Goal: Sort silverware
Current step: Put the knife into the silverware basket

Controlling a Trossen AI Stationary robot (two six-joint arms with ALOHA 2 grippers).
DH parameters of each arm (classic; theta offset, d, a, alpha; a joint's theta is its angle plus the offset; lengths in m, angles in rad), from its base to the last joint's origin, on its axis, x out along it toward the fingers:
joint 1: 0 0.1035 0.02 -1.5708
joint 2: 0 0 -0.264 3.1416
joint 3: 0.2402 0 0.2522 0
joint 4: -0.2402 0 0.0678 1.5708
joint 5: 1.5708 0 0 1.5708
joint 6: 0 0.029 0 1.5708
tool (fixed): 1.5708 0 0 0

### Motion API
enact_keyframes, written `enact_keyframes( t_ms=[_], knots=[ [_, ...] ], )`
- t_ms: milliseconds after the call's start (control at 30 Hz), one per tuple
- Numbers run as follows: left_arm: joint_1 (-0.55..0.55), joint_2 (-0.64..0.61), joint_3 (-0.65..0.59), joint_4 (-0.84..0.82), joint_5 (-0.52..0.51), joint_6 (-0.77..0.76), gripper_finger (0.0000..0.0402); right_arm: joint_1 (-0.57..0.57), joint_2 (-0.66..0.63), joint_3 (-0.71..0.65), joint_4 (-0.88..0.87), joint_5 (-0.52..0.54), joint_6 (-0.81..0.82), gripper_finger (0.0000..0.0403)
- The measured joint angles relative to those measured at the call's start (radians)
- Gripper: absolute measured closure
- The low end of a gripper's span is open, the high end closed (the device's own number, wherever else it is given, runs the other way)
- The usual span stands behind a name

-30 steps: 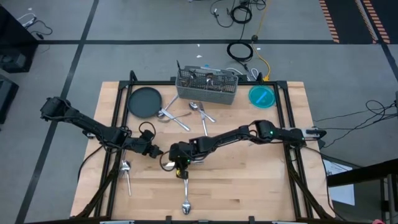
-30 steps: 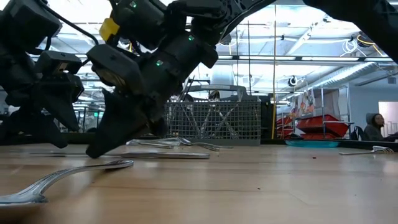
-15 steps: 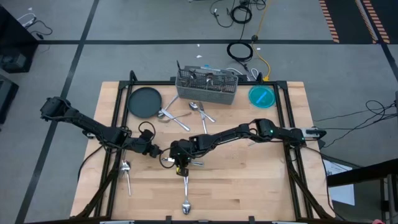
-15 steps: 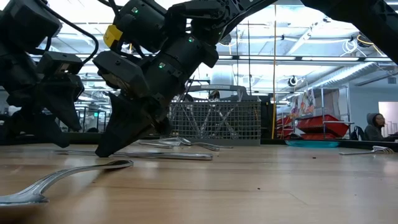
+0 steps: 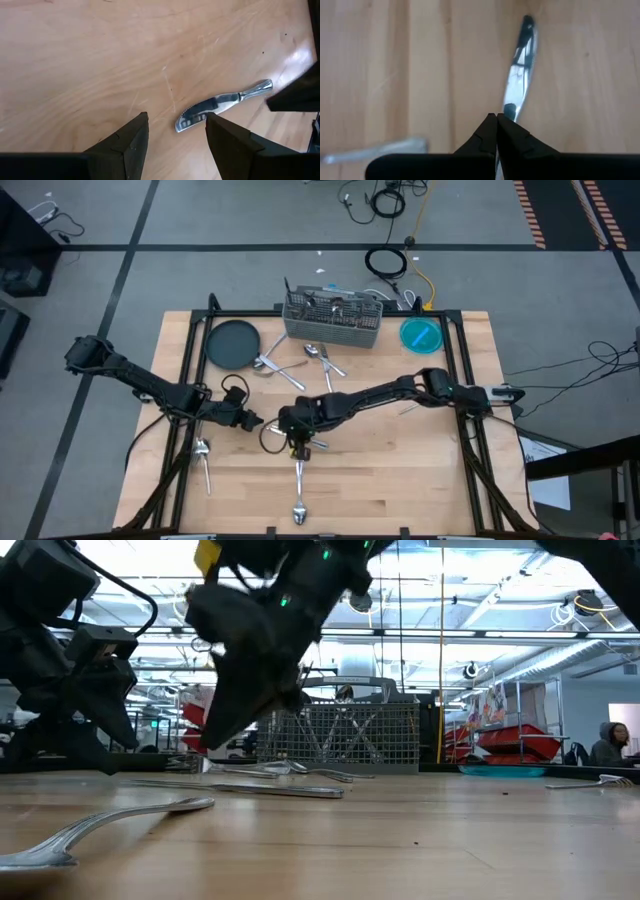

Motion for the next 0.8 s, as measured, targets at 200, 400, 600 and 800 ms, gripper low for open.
enact_keyframes(
  t_ms=[200,400,600,800],
  knots=[
    [0.000,0.000,0.000,0.000,-0.009,0.001,0.0201,0.063,-0.006,0.000,-0.086,0.022,-0.009,0.0403],
    [0.000,0.000,0.000,-0.001,-0.011,0.001,0.0201,0.115,-0.021,-0.013,-0.107,0.114,0.028,0.0403],
    [0.000,0.000,0.000,0.002,-0.011,0.000,0.0201,0.141,-0.087,-0.086,-0.166,0.254,0.080,0.0403],
    [0.000,0.000,0.000,0.014,-0.013,0.001,0.0201,0.152,-0.324,-0.501,0.131,0.287,0.261,0.0403]
  ],
)
